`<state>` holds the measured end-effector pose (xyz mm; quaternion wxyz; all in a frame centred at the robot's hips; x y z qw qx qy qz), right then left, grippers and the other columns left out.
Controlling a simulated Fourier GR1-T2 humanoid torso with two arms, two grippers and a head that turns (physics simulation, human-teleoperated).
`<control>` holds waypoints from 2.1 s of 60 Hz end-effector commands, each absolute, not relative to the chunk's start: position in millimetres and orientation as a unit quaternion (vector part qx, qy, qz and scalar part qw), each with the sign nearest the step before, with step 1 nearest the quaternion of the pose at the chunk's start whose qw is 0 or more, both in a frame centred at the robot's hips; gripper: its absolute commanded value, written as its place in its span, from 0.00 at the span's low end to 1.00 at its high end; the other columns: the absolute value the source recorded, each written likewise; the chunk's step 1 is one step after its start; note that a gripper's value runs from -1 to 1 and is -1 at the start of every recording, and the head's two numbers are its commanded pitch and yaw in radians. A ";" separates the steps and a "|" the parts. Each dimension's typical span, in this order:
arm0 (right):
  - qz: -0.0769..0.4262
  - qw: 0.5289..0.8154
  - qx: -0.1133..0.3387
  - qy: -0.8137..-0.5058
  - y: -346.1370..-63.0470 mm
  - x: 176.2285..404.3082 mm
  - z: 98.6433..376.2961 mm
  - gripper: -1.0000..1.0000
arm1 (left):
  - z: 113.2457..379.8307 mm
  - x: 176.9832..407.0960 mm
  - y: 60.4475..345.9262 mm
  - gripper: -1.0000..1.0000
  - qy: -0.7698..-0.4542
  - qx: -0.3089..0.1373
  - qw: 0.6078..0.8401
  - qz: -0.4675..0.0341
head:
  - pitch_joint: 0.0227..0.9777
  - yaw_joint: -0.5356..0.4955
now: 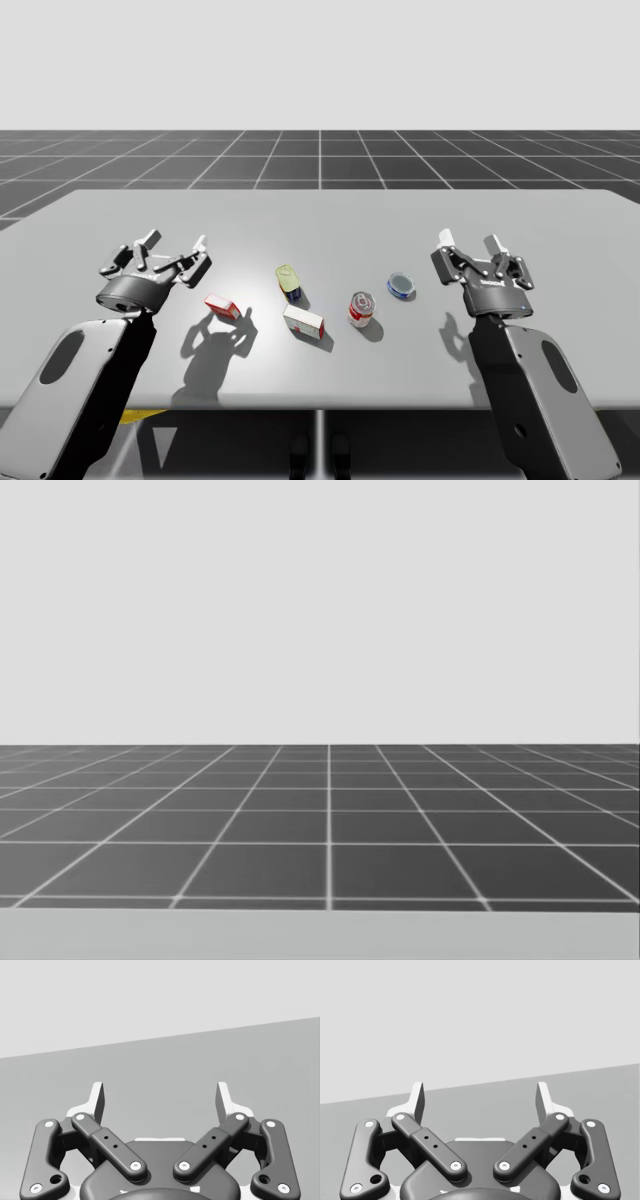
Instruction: Pick up the tuna fish can and lift it.
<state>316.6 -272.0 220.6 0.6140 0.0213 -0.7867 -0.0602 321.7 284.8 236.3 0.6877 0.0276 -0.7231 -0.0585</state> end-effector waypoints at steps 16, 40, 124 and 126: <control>-0.050 0.630 0.025 -0.775 -270.8 317.4 218.5 0.00 | 235.4 321.2 283.7 0.00 -0.722 0.031 0.688 -0.061 | 0.18 0.52; -0.051 0.633 0.025 -0.772 -271.5 318.5 218.5 0.00 | 234.5 322.4 282.9 0.00 -0.721 0.034 0.689 -0.067 | 0.51 0.48; 0.125 0.749 0.070 -0.646 -249.3 288.3 138.1 0.00 | 230.8 323.2 273.9 0.00 -0.716 0.031 0.692 -0.083 | 0.81 0.19; 0.126 0.751 0.068 -0.645 -248.3 291.0 135.7 0.00 | 230.6 323.3 274.0 0.00 -0.716 0.031 0.692 -0.083 | 0.81 0.19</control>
